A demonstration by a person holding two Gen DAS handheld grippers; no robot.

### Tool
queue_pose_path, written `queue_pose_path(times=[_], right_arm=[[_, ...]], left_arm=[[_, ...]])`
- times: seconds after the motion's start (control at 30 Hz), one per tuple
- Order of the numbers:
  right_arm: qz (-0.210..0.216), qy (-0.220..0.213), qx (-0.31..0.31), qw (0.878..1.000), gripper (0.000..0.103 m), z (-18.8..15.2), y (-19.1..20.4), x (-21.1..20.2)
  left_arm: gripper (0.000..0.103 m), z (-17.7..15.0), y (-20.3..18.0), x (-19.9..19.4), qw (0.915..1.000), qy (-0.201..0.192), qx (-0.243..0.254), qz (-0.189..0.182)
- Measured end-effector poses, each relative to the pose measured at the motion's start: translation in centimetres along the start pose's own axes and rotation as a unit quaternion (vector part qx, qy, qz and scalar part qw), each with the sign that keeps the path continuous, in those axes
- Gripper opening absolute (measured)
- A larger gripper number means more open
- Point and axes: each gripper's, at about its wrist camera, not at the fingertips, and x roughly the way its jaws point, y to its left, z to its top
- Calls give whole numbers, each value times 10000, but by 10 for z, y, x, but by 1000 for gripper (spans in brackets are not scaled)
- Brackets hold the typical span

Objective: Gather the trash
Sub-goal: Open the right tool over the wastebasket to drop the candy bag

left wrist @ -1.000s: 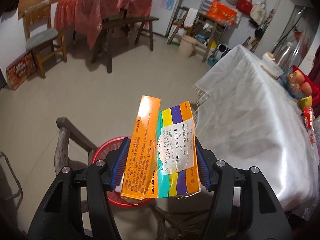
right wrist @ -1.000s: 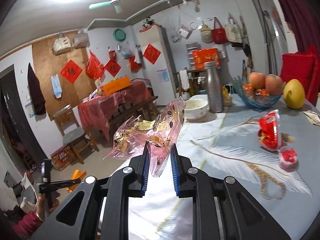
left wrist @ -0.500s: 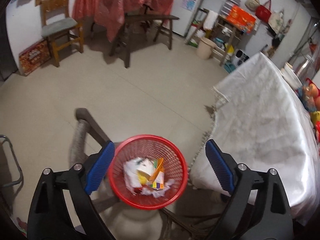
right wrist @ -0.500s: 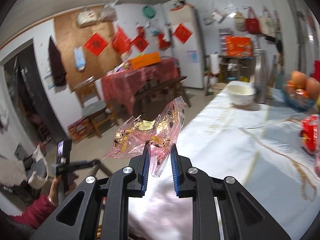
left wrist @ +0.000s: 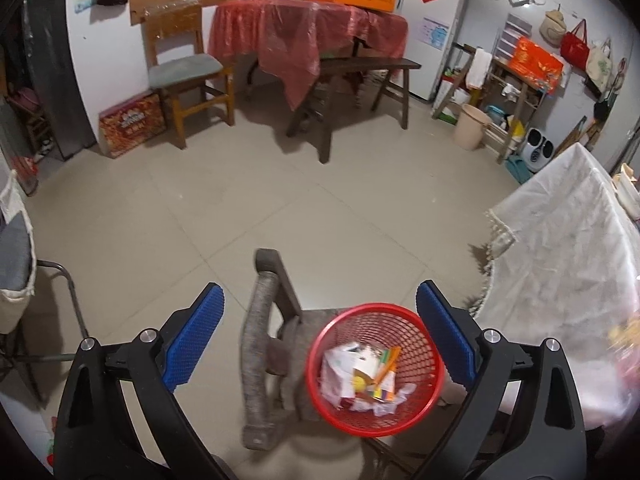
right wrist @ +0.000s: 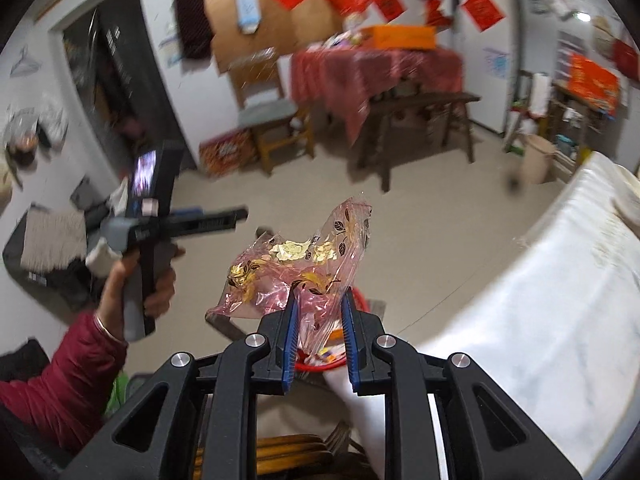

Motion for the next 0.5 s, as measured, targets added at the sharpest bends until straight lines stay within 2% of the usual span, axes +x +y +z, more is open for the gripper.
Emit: queue_pose_path(times=[0.3, 0.43, 0.5], right_arm=[[63, 886, -368, 9954, 21, 15, 38, 91], [-117, 1183, -478, 9918, 42, 16, 44, 124], [-181, 1181, -446, 9918, 43, 16, 39, 128]], left_arm=[[96, 4, 13, -10, 9999, -113, -107, -4], [96, 5, 17, -12, 9998, -110, -136, 27], [96, 6, 17, -14, 9998, -129, -131, 26]])
